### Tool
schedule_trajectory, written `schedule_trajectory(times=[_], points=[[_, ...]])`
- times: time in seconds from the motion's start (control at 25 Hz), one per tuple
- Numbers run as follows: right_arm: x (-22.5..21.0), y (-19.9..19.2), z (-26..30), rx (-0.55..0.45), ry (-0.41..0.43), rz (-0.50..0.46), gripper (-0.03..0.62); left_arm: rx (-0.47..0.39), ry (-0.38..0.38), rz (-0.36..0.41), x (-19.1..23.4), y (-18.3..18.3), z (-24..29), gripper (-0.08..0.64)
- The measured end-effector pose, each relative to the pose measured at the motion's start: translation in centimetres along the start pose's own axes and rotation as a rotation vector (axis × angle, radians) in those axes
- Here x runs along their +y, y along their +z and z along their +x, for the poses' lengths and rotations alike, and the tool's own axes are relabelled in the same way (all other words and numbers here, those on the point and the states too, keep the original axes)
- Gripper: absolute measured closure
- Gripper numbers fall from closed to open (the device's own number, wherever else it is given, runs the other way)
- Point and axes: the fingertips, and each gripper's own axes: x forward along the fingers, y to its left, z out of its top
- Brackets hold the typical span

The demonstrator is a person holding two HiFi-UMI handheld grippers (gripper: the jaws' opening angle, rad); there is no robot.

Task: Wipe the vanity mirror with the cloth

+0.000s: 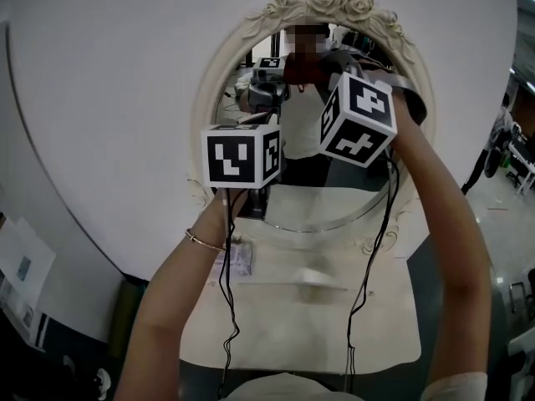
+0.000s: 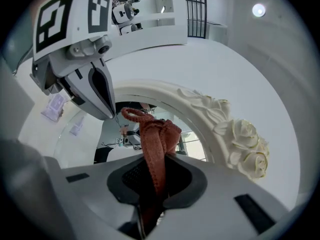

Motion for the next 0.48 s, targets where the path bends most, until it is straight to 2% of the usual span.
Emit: schedule_trajectory(times=[0.32, 0.48], points=[[10.3, -0.9, 0.4, -0.008, 0.111, 0.029, 0.531, 0.118, 0.004, -0.029, -0.3, -9.6, -0.6, 0.557], [17.0, -1.6, 0.9, -0.008, 0.188, 0.070, 0.531, 0.212, 0.010, -0.081, 0.0, -16.7, -0.9, 0.557]])
